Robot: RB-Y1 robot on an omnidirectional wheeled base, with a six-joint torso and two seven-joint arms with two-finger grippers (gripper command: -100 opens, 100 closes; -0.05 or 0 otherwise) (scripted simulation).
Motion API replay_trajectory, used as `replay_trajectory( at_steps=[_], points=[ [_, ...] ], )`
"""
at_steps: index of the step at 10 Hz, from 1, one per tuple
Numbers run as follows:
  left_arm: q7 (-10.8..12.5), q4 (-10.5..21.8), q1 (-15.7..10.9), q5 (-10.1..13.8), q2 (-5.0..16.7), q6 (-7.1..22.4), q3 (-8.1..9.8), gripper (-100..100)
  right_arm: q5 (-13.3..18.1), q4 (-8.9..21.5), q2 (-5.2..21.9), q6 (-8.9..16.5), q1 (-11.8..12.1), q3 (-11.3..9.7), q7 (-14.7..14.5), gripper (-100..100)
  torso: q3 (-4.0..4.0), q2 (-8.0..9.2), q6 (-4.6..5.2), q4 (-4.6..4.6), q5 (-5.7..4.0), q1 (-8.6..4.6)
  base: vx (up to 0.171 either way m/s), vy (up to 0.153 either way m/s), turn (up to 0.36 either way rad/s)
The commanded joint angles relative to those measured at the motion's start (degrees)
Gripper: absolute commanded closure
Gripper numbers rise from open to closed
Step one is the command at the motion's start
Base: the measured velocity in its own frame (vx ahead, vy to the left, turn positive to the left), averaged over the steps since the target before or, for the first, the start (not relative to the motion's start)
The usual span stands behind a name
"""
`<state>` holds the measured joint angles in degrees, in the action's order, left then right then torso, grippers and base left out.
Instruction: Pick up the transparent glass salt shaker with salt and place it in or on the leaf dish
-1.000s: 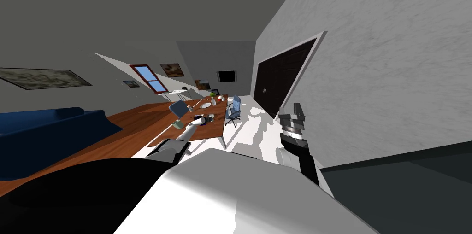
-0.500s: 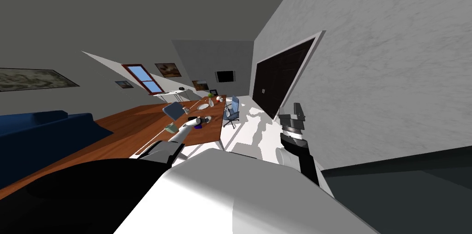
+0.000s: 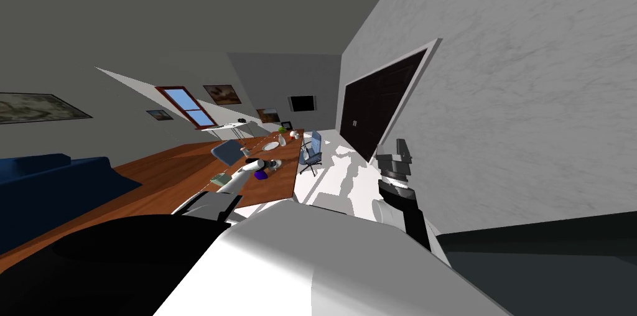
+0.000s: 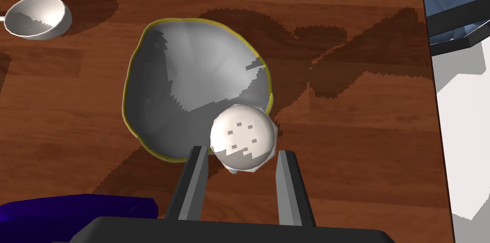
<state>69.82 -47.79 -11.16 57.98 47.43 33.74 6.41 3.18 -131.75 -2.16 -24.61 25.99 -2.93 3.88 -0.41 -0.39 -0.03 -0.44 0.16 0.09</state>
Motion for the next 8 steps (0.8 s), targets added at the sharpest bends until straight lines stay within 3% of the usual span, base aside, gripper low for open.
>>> replay_trajectory(
  at_steps=[1, 6, 7, 8],
  points=[
    [-1.22, 1.27, 0.24, 1.61, 1.11, 0.40, 0.06, 100, 0.00, 0.00, 0.00, 0.00, 0.00, 0.00, 0.00, 0, 0.00, 0.00, 0.00, 0.00, 0.00, 0.00, 0.046, 0.007, -0.033],
    [-3.26, 4.07, 2.73, 7.75, 6.61, 3.45, 0.01, 100, 0.00, 0.00, 0.00, 0.00, 0.01, 0.00, 0.00, 0, -0.18, -0.34, 0.01, -0.04, -0.02, 0.06, 0.132, 0.019, -0.032],
    [-3.52, 4.47, 3.03, 8.61, 7.32, 3.90, -0.10, 100, 0.00, 0.00, 0.01, 0.00, 0.01, 0.01, 0.00, 0, -0.15, -0.29, 0.00, -0.04, 0.00, 0.14, 0.132, 0.045, -0.020],
    [-4.04, 5.25, 2.23, 8.27, 6.52, 3.21, -0.10, 100, 0.00, 0.00, 0.01, 0.00, 0.01, 0.01, 0.00, 0, -0.14, -0.28, 0.00, -0.03, 0.00, 0.17, 0.060, 0.023, 0.002]
  ],
)
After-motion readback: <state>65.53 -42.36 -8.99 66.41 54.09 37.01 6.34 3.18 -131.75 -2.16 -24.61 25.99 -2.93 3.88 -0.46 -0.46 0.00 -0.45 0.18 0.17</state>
